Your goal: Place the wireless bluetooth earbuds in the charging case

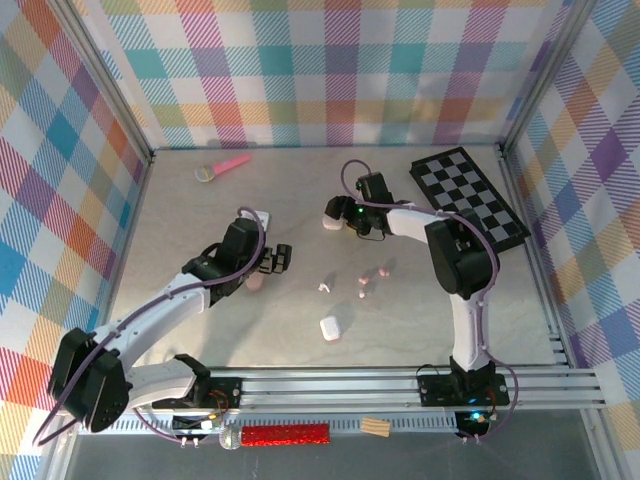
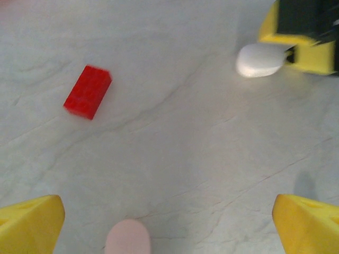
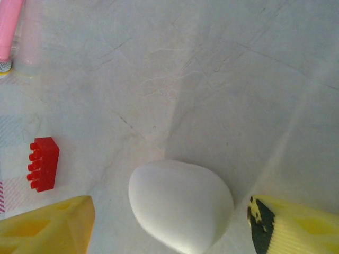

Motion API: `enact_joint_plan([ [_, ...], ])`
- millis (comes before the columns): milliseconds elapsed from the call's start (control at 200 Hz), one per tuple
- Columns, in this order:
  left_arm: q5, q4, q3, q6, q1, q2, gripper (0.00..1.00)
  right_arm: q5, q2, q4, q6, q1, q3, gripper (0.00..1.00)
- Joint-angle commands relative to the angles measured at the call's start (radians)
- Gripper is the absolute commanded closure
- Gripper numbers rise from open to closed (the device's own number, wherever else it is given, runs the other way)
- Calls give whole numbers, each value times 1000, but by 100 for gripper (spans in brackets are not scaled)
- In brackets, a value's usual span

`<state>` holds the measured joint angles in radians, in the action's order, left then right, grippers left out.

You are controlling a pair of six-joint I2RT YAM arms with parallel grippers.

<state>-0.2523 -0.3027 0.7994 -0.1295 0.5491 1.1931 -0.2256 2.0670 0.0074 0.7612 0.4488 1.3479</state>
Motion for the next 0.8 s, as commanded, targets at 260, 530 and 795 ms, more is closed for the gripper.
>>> enact_joint_plan([
  [260, 4, -393, 151, -66, -100, 231, 9, -2, -372, -57, -39, -2, -225, 15],
  [530, 114, -433, 203, -35, -112, 376, 24, 42, -454, -91, -56, -2, -279, 16],
  [795, 116, -464, 203, -35, -113, 443, 29, 30, -441, -58, -38, -3, -274, 16],
])
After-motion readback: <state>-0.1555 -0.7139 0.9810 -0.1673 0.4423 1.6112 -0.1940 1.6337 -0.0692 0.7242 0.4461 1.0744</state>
